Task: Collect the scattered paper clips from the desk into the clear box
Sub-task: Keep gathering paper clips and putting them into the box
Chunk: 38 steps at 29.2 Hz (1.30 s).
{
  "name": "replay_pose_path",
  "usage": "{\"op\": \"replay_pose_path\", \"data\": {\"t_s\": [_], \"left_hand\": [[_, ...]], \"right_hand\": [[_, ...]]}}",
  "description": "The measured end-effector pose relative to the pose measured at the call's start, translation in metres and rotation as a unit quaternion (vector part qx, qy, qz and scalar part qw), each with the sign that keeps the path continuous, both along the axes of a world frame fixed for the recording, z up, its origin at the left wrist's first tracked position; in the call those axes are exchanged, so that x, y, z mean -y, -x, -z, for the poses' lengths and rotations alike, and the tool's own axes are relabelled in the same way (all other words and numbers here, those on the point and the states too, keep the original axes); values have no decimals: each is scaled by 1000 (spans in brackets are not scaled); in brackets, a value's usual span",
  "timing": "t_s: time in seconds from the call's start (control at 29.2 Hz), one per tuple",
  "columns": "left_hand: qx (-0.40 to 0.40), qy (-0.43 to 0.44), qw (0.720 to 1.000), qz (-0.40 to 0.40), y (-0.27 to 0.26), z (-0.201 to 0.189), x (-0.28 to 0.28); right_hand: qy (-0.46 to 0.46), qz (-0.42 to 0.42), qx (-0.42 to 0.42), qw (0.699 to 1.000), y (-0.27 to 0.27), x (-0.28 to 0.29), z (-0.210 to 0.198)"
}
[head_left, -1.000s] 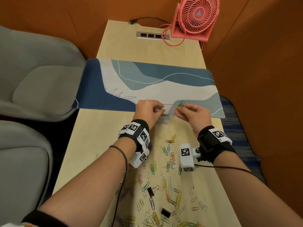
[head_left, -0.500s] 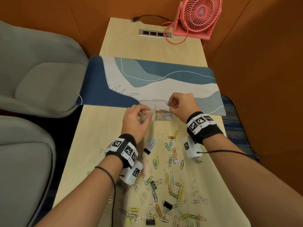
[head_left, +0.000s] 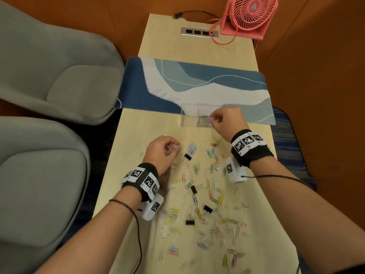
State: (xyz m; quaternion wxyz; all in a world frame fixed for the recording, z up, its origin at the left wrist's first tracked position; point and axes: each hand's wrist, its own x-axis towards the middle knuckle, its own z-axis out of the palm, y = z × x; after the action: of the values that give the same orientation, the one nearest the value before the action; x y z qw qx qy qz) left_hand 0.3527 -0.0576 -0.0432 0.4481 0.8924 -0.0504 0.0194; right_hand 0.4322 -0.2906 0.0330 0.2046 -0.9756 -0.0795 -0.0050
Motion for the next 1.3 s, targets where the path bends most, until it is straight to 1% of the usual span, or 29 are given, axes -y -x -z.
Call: {"op": "replay_pose_path", "data": {"t_s": [0.07, 0.1, 0.17, 0.27, 0.34, 0.44, 0.55, 0.65, 0.72, 0.75, 0.86, 0.89, 0.96, 0.99, 1.06, 1.09, 1.23, 1.3], "left_hand": [[-43, -48, 997, 32, 34, 0, -13], [-61, -79, 994, 50, 53, 0, -19], [-85, -127, 986, 72, 91, 3, -33], [-93, -144, 984, 54, 140, 5, -48], [-102, -147, 983, 40, 167, 5, -53], [-157, -183, 968, 65, 207, 2, -53], [-203, -205, 952, 98, 235, 6, -47], [-207, -204, 952, 101, 254, 12, -37], [-207, -189, 956, 90, 264, 16, -28], [-203, -177, 960, 80, 268, 18, -23], [-178, -128, 974, 52, 279, 22, -10], [-169, -115, 978, 47, 283, 23, -7], [-160, -94, 982, 45, 289, 25, -2], [-159, -85, 983, 45, 292, 27, 0], [-164, -72, 983, 49, 296, 31, 5], [-165, -72, 982, 51, 297, 33, 8], [-151, -88, 982, 68, 294, 32, 23], [-139, -104, 982, 80, 289, 29, 30]], "right_hand": [[-16, -32, -44, 998, 45, -3, -2], [-15, -45, -84, 995, 69, -3, -1], [16, -48, -181, 982, 116, 0, 5], [86, -12, -292, 953, 178, 14, 17], [108, 26, -325, 939, 210, 25, 23], [128, 87, -359, 920, 254, 36, 29], [170, 124, -366, 907, 286, 39, 39], [170, 159, -364, 902, 311, 37, 50], [146, 164, -371, 902, 325, 28, 56], [125, 161, -368, 907, 331, 23, 59], [-2, 195, -332, 923, 342, 15, 61], [-28, 212, -314, 925, 343, 16, 58], [-27, 243, -300, 922, 348, 25, 55], [-14, 248, -310, 918, 351, 31, 54], [9, 239, -345, 908, 360, 34, 55], [8, 227, -353, 908, 364, 32, 57], [-56, 173, -298, 937, 370, 3, 71], [-94, 159, -282, 941, 368, -7, 73]]}}
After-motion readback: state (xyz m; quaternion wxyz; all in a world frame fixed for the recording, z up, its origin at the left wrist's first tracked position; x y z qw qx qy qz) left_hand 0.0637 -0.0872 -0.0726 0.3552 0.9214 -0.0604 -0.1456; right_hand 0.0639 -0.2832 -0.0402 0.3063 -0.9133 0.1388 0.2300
